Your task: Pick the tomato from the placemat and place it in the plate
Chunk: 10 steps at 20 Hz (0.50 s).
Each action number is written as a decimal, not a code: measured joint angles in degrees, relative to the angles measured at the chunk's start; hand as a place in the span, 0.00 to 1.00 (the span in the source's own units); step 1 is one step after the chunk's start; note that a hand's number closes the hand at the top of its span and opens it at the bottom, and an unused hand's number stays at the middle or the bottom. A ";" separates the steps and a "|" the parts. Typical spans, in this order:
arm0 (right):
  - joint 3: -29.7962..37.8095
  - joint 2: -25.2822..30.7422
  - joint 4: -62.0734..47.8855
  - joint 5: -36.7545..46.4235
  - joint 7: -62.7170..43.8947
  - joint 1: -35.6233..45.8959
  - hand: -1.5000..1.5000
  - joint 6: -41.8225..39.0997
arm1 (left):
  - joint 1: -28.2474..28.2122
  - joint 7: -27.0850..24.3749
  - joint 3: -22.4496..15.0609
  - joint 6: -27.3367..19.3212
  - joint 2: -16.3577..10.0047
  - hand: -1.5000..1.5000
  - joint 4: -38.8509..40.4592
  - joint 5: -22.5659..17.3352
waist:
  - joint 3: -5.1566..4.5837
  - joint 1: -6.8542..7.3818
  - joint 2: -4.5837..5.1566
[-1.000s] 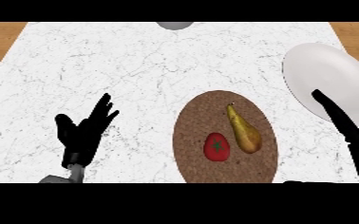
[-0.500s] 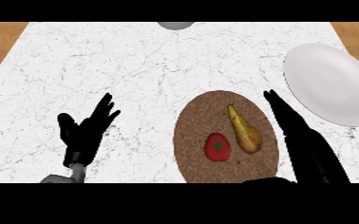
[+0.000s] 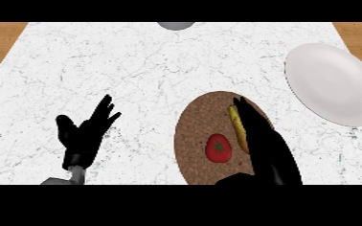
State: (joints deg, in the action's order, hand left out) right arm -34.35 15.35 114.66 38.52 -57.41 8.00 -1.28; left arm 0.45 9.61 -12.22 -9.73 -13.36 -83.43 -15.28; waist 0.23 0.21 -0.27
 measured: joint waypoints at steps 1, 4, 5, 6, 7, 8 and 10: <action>-0.27 -0.98 -0.55 0.49 -0.09 0.22 0.00 -0.23 | -0.09 -0.55 0.05 -0.24 0.44 0.50 0.32 0.62 | 0.04 -0.01 -0.03; -1.07 -2.97 -2.29 2.58 0.16 -0.35 0.00 -0.06 | -0.73 0.01 0.61 0.31 0.43 0.50 -0.81 0.79 | 0.02 -0.07 -0.03; -0.69 -3.37 -3.34 2.97 0.51 -0.06 0.00 -0.20 | -0.46 0.42 0.86 0.70 0.37 0.50 -0.51 0.91 | 0.03 -0.06 -0.03; -1.25 -3.81 -3.90 4.19 0.30 -0.11 0.00 -0.34 | -0.45 0.98 1.02 0.77 0.29 0.50 -0.80 0.99 | 0.01 -0.09 -0.01; -1.44 -3.87 -4.06 4.84 0.00 -0.29 0.00 -0.83 | -0.35 1.29 1.39 1.23 0.13 0.50 -0.74 0.78 | -0.01 -0.12 0.01; -1.76 -4.17 -4.52 5.74 -0.22 -0.40 0.00 -1.05 | -0.33 0.10 2.01 1.81 0.14 0.50 0.14 0.68 | -0.01 -0.16 -0.01; -1.67 -4.71 -6.18 7.31 -0.20 -0.34 0.00 -1.24 | -0.14 -0.06 2.23 2.01 0.47 0.50 0.73 1.16 | 0.06 -0.14 -0.03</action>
State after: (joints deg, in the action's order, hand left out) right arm -36.02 10.64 108.48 45.83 -57.62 7.66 -2.52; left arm 0.31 9.55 -10.00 -7.73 -12.89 -82.70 -14.12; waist 0.29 0.08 -0.31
